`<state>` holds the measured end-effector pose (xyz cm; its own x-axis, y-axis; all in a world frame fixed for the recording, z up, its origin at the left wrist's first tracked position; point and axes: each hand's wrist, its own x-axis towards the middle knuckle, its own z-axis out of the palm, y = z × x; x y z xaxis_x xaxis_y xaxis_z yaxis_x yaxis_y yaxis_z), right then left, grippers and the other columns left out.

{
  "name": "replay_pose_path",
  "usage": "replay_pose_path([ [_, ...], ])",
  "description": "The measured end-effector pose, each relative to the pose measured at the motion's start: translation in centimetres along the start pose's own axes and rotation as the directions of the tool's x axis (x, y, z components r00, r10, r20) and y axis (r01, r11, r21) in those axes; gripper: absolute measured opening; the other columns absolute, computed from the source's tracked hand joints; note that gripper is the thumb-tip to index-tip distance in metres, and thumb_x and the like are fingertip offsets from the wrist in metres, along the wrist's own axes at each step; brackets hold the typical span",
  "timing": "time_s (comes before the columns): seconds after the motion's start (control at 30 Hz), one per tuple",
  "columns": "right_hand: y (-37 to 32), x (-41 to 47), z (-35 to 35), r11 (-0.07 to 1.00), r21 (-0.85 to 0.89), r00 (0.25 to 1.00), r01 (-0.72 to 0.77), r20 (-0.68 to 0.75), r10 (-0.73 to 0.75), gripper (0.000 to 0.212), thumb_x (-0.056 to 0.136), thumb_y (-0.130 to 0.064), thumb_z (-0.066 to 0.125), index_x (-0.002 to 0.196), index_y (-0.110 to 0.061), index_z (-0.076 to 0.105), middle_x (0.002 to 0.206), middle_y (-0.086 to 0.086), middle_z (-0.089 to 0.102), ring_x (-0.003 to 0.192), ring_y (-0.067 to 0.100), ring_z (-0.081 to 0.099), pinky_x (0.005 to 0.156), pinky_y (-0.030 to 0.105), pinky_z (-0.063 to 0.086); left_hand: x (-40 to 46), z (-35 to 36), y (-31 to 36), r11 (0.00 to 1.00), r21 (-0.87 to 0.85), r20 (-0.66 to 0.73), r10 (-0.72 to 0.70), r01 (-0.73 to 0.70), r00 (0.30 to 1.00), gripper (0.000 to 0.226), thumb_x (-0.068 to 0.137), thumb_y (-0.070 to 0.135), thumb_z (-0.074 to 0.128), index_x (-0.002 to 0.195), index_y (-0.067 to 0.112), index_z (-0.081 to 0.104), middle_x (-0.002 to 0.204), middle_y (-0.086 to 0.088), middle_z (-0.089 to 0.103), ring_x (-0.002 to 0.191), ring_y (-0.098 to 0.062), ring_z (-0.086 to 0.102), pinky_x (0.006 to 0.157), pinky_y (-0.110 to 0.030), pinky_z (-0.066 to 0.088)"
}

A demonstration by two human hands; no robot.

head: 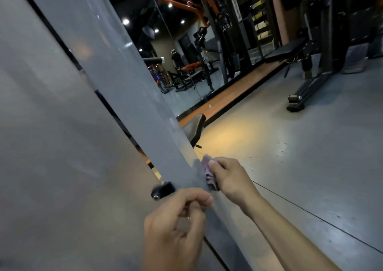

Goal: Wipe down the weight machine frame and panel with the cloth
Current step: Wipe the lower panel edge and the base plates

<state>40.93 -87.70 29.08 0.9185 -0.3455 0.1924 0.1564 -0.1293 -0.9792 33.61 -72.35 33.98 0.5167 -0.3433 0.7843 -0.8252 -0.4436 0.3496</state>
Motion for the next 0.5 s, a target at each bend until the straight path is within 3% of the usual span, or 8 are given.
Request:
replay_pose_path([
  [0.13, -5.8, 1.7, 0.0, 0.985, 0.124, 0.993, 0.116, -0.032, -0.113, 0.045, 0.101, -0.030, 0.051, 0.058, -0.020, 0.044, 0.055, -0.008, 0.045, 0.057, 0.017, 0.042, 0.060, 0.034, 0.032, 2.4, -2.0, 0.6, 0.995, 0.070, -0.004, 0.065, -0.065, 0.998, 0.024, 0.088, 0.017, 0.052, 0.084, 0.031, 0.072, 0.083, 0.017, 0.074, 0.071, -0.002, 0.072, 0.066, -0.024, 0.057],
  [0.23, -5.2, 0.9, -0.7, 0.994, -0.001, 0.994, 0.112, -0.005, -0.112, 0.040, 0.103, -0.031, 0.050, 0.065, -0.018, 0.047, 0.061, -0.004, 0.048, 0.059, 0.015, 0.042, 0.059, 0.034, 0.031, 3.3, -2.8, 0.4, 0.995, 0.080, -0.020, 0.060, -0.059, 0.998, 0.024, 0.088, 0.020, 0.052, 0.083, 0.029, 0.073, 0.083, 0.016, 0.074, 0.071, -0.003, 0.073, 0.065, -0.029, 0.058],
  [0.4, -1.5, -1.3, -1.5, 0.988, -0.140, 0.995, -0.062, 0.074, 0.073, 0.038, 0.103, -0.027, 0.050, 0.067, -0.016, 0.048, 0.065, 0.000, 0.052, 0.062, 0.016, 0.047, 0.059, 0.034, 0.036, 3.9, -3.5, 0.3, 0.995, 0.078, -0.028, 0.068, -0.065, 0.997, 0.024, 0.087, 0.018, 0.051, 0.080, 0.030, 0.070, 0.078, 0.015, 0.072, 0.068, -0.009, 0.072, 0.060, -0.029, 0.056],
  [0.5, -5.1, -0.2, -1.1, 0.995, -0.101, 1.000, 0.023, 0.023, -0.020, 0.036, 0.102, -0.031, 0.051, 0.074, -0.008, 0.053, 0.070, 0.005, 0.057, 0.066, 0.020, 0.053, 0.061, 0.039, 0.044, 4.4, -3.8, 0.2, 0.992, 0.084, -0.008, 0.095, -0.093, 0.995, 0.021, 0.086, 0.017, 0.052, 0.085, 0.030, 0.068, 0.076, 0.014, 0.071, 0.063, -0.011, 0.070, 0.056, -0.030, 0.055],
])
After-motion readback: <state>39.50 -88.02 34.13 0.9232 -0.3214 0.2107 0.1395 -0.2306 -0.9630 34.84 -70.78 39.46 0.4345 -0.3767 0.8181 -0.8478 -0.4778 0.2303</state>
